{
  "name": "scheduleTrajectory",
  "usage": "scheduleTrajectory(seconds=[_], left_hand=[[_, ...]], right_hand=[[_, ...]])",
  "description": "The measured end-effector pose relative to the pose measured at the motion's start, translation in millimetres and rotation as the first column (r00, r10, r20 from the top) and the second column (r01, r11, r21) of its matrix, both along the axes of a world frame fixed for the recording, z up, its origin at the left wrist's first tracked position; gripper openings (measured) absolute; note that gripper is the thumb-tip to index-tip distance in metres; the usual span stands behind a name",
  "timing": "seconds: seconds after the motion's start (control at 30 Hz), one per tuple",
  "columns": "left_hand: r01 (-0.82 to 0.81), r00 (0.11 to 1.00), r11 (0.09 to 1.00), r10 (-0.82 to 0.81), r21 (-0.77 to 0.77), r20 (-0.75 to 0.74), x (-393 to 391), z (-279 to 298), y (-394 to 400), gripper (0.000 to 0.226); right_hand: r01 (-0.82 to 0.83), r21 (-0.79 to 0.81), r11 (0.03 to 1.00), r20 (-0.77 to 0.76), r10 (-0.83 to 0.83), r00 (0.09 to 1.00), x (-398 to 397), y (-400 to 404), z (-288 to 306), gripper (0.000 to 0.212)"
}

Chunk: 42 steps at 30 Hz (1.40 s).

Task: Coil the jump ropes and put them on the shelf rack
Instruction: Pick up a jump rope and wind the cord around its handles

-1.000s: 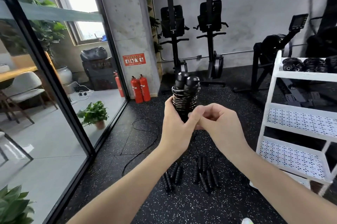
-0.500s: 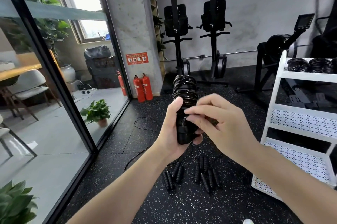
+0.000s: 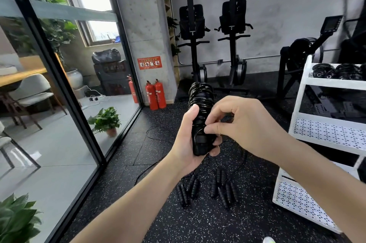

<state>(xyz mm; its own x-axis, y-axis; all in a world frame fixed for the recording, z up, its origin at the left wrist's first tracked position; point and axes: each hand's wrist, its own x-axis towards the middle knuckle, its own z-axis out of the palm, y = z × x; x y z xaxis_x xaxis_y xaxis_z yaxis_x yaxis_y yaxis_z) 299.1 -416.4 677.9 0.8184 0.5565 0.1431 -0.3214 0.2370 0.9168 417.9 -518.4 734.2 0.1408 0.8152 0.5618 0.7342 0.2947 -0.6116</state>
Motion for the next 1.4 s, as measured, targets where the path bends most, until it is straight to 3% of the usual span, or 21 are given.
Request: scheduleTrajectory(seconds=[0.1, 0.33, 0.47, 0.6, 0.83, 1.0, 1.17, 1.4], left_hand=[[0.006, 1.000, 1.000, -0.006, -0.002, 0.010, 0.3, 2.4, 0.3, 0.056], [0.018, 1.000, 0.999, -0.018, 0.033, 0.002, -1.3, 7.0, -2.1, 0.050], [0.010, 1.000, 1.000, -0.010, 0.022, 0.001, -1.9, 11.0, 0.1, 0.053], [0.006, 0.999, 1.000, -0.005, 0.027, -0.034, -0.5, 11.6, -0.4, 0.056], [-0.008, 0.999, 0.998, 0.010, 0.065, -0.043, -1.2, 10.1, 1.3, 0.054], [-0.011, 0.997, 0.995, 0.018, 0.098, -0.074, -2.0, 7.8, -0.8, 0.050], [0.058, 0.998, 0.997, -0.055, 0.051, -0.042, -0.9, 5.4, -8.6, 0.051], [0.169, 0.985, 0.985, -0.170, -0.014, -0.026, -4.5, 4.3, -2.7, 0.050]], right_hand=[[0.041, -0.008, 0.999, 0.043, -0.040, 0.998, 3.2, -0.4, 3.6, 0.015], [0.040, 0.004, 0.999, -0.023, -0.040, 0.999, 5.4, -4.6, -0.4, 0.017], [0.047, 0.208, 0.977, 0.215, -0.093, 0.972, 5.3, -3.8, -6.8, 0.010], [0.069, 0.256, 0.964, 0.206, -0.124, 0.971, 9.8, -2.0, -9.3, 0.010], [0.042, 0.198, 0.979, 0.260, -0.094, 0.961, 11.5, 2.2, -6.3, 0.012], [0.064, 0.090, 0.994, 0.385, -0.094, 0.918, 10.8, 1.3, 0.5, 0.006], [0.039, -0.011, 0.999, 0.278, -0.035, 0.960, 11.3, -2.6, 7.4, 0.012], [0.035, -0.020, 0.999, 0.235, -0.029, 0.972, 10.8, 0.3, 0.2, 0.017]])
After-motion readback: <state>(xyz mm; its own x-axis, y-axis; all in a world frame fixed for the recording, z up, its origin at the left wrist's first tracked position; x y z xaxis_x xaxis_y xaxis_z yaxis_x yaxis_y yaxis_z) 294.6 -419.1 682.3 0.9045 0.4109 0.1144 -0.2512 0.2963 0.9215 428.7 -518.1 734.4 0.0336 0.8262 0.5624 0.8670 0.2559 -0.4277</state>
